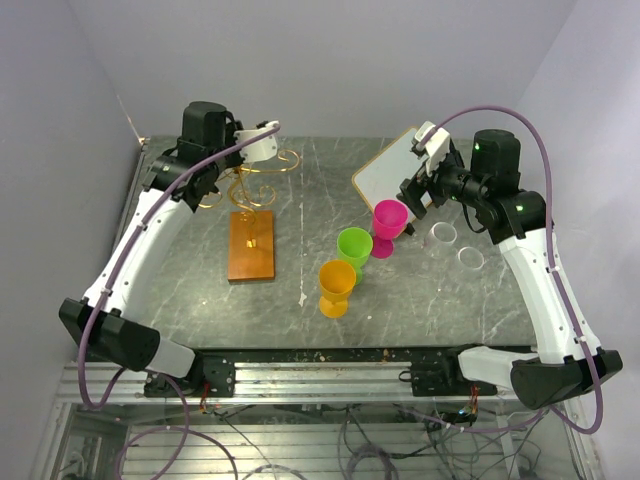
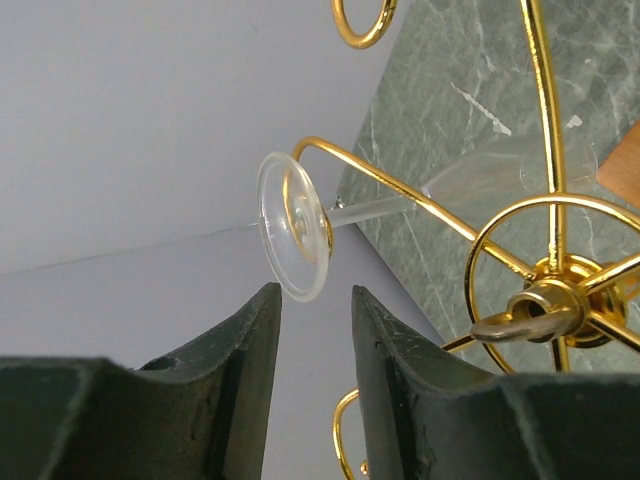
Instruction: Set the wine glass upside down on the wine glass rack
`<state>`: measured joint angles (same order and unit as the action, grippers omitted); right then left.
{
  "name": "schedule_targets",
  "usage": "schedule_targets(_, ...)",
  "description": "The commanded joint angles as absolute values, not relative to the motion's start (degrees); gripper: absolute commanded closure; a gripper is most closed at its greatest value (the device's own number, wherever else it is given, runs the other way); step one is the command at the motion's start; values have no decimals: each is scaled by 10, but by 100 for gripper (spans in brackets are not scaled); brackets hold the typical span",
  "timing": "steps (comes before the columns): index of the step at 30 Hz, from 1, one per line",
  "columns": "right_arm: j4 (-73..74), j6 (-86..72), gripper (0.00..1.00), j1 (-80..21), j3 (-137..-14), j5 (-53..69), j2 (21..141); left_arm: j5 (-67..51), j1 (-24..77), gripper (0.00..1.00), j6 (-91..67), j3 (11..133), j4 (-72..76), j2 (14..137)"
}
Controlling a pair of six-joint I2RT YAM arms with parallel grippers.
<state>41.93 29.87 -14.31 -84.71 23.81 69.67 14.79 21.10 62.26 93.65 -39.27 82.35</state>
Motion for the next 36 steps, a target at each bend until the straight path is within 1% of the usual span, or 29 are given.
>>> schedule_targets(1, 423, 305, 9, -140, -842, 224, 694, 150, 212, 53, 622, 937, -395, 804)
schedule_targets(7, 427, 310, 5, -140, -836, 207, 687, 158, 212, 41, 623, 941, -403, 795)
schedule_targets(11, 431, 315, 2, -140, -831, 202, 682, 158, 212, 29, 613, 959, -421, 787)
schedule_targets(14, 429, 314, 0, -137, -824, 195, 676, 156, 212, 17, 603, 976, -435, 781)
schedule_targets(16, 431, 315, 0, -134, -822, 194, 675, 156, 211, 3, 595, 987, -444, 778)
schedule_targets(17, 432, 315, 0, -132, -822, 194, 674, 156, 211, 0, 592, 990, -447, 777)
schedule_targets(22, 437, 312, 0, -127, -819, 199, 675, 169, 208, 1, 573, 1001, -454, 767)
schedule_targets(27, 451, 293, 0, -126, -817, 191, 699, 196, 200, 1, 530, 1014, -425, 752)
schedule_targets(32, 455, 255, 4, -129, -813, 148, 744, 222, 194, 1, 481, 1015, -376, 739)
schedule_targets(36, 459, 228, 9, -134, -818, 106, 787, 227, 190, 1, 472, 1009, -362, 731)
